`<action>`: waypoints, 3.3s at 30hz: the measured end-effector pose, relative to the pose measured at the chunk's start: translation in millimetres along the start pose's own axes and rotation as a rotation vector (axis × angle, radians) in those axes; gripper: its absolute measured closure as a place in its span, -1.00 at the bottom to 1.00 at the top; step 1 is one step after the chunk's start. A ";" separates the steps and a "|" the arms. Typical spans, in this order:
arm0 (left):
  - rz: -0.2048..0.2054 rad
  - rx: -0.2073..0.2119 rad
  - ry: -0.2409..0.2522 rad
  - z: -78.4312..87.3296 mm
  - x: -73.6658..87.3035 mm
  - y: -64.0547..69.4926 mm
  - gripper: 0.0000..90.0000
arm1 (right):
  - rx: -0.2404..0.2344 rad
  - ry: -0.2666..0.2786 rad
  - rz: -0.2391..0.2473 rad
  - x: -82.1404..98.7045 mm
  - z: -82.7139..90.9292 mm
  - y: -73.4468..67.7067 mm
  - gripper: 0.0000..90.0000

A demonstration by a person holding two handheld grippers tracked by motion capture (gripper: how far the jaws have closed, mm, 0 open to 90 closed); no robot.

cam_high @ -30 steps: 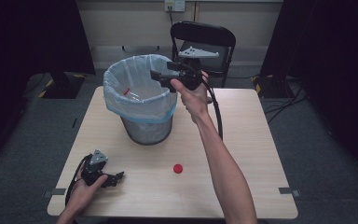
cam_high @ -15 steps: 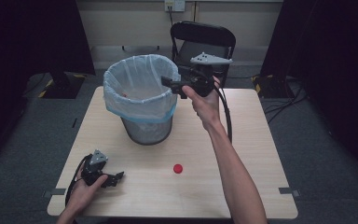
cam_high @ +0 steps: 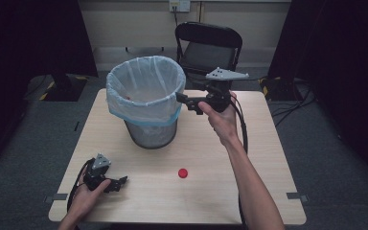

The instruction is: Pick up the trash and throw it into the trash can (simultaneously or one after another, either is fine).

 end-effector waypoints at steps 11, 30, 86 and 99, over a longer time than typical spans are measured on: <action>-0.002 0.001 0.001 0.1 -0.1 -0.2 -0.98 | 0.006 -0.046 -0.002 33.2 13.0 0.3 -0.53; -0.002 0.001 0.003 -0.1 -0.2 -0.1 -0.98 | -0.010 -0.193 0.014 97.0 12.1 -11.8 -0.53; 0.002 0.002 0.002 -0.1 0.0 0.3 -0.98 | -0.007 -0.508 0.079 270.9 -16.5 -48.1 0.12; 0.003 0.000 0.002 0.1 0.1 0.3 -0.98 | 0.037 -0.484 0.123 272.8 -15.7 -48.8 0.26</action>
Point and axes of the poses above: each handheld gripper's, and its own axes: z roughly backward along the jaws, x roughly out of its underside, y roughly to its right, the point moved 8 cm from there along -z, roughly forward along the jaws, and after that the axes turned 1 degree about x, right-handed, at the moved point
